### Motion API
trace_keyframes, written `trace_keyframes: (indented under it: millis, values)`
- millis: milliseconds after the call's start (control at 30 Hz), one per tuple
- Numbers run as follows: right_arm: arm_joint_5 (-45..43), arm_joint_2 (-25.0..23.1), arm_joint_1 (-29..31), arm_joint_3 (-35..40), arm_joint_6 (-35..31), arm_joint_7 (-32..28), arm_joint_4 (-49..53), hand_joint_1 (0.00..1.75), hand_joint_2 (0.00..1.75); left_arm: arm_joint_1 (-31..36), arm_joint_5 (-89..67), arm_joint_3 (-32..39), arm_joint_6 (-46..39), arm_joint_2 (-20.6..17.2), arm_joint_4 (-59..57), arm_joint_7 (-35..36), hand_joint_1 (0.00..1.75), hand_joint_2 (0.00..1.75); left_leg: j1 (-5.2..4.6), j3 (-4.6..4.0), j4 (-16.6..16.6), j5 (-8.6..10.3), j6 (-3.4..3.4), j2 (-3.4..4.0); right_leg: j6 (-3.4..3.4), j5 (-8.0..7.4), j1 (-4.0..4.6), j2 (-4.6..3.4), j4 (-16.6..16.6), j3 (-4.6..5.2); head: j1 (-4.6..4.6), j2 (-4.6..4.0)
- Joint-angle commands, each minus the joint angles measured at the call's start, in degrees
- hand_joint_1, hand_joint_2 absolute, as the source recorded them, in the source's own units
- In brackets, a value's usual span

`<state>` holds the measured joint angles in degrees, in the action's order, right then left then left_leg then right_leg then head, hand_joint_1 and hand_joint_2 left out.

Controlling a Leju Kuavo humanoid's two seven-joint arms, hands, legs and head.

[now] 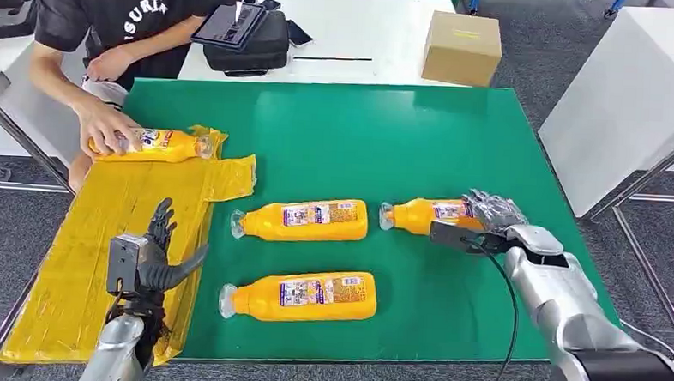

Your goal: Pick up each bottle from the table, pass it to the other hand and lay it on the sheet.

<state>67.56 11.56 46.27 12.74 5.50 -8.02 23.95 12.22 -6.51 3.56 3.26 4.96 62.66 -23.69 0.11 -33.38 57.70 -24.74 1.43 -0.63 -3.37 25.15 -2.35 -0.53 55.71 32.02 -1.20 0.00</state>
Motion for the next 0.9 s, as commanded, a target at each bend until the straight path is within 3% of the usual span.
trace_keyframes:
  millis: [33,333,900]
  values:
    - [-1.0,-0.4,7.1,0.5,6.6,1.9,-8.8,0.0,1.75,4.1,0.7,-1.7,0.0,-0.9,-5.5,-0.4,0.0,1.75,0.02,0.02,0.0,0.01,-0.09,0.01,0.24,0.0,0.05,0.08,0.0,-0.04,-0.04,0.0]
    - [-0.5,-0.2,7.8,2.3,11.7,1.9,-9.4,0.0,1.75,5.8,1.3,-2.8,-0.2,-0.7,-8.7,-1.1,0.0,1.75,0.04,0.01,0.0,-0.02,-0.11,0.04,0.3,0.0,0.09,0.08,0.0,-0.06,-0.02,0.0]
    - [-0.2,-1.4,5.6,4.7,8.6,-1.9,-8.5,0.0,1.75,4.6,2.1,-2.0,-1.6,-0.9,-7.5,-2.4,0.0,1.75,0.07,0.07,0.0,-0.03,-0.12,0.07,0.29,-0.01,0.12,0.04,-0.1,-0.12,-0.02,0.02]
